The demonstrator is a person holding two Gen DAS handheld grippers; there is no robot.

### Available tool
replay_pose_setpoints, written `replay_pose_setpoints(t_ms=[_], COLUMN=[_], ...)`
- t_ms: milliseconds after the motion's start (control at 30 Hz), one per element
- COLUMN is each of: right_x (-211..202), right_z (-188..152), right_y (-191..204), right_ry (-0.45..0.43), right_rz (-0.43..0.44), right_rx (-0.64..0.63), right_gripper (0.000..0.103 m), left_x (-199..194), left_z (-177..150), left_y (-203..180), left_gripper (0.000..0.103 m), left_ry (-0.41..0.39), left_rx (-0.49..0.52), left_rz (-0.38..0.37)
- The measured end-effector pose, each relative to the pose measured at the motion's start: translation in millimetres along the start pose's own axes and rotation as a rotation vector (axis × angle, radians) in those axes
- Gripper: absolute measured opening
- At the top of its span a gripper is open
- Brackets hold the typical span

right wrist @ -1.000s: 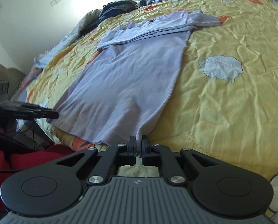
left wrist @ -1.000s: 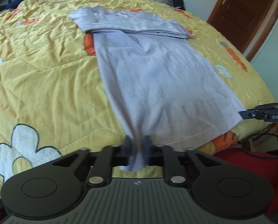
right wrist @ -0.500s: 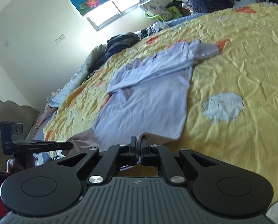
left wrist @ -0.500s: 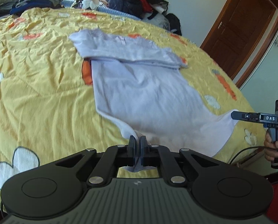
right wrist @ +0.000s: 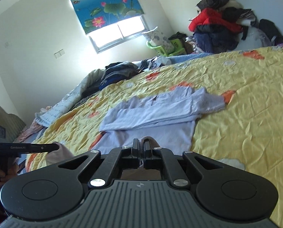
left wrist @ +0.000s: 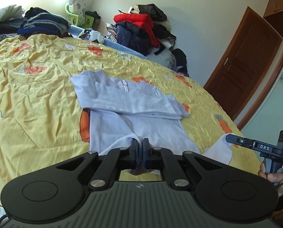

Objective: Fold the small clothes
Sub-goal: 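Lift the hem with both grippers and carry it toward the collar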

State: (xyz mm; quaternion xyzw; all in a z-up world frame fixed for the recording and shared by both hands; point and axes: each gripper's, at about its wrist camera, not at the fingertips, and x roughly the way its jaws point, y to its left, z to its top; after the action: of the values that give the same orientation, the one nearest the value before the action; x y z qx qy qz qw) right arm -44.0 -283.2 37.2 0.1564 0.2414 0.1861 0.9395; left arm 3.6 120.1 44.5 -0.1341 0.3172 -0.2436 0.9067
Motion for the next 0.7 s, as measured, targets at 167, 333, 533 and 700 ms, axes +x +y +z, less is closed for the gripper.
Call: replay_pose_setpoints(t_ms=[167, 333, 533, 700], right_x=[6.1, 15.6, 30.6, 41.4], right_z=[5.0, 7.5, 14.4, 17.6], right_y=[-3.4, -6.5, -6.4, -10.2], right_ry=[-0.038, -0.059, -0.075, -0.08], right_rz=[-0.073, -0.121, -0.149, -0.158], right_rx=[-0.008, -0.024, -0.061, -0.061], right_gripper=[0.008, 0.008, 0.008, 0.008], left_x=[5.3, 14.2, 29.7, 41.2], left_z=[8.4, 19.0, 27.9, 34.5], left_y=[-2.7, -2.0, -8.1, -7.9], left_gripper=[0.005, 0.005, 0.005, 0.005], left_ry=[-0.03, -0.059, -0.079, -0.073], left_rx=[0.005, -0.012, 0.008, 0.002], left_rz=[0.081, 0.105, 0.124, 0.149])
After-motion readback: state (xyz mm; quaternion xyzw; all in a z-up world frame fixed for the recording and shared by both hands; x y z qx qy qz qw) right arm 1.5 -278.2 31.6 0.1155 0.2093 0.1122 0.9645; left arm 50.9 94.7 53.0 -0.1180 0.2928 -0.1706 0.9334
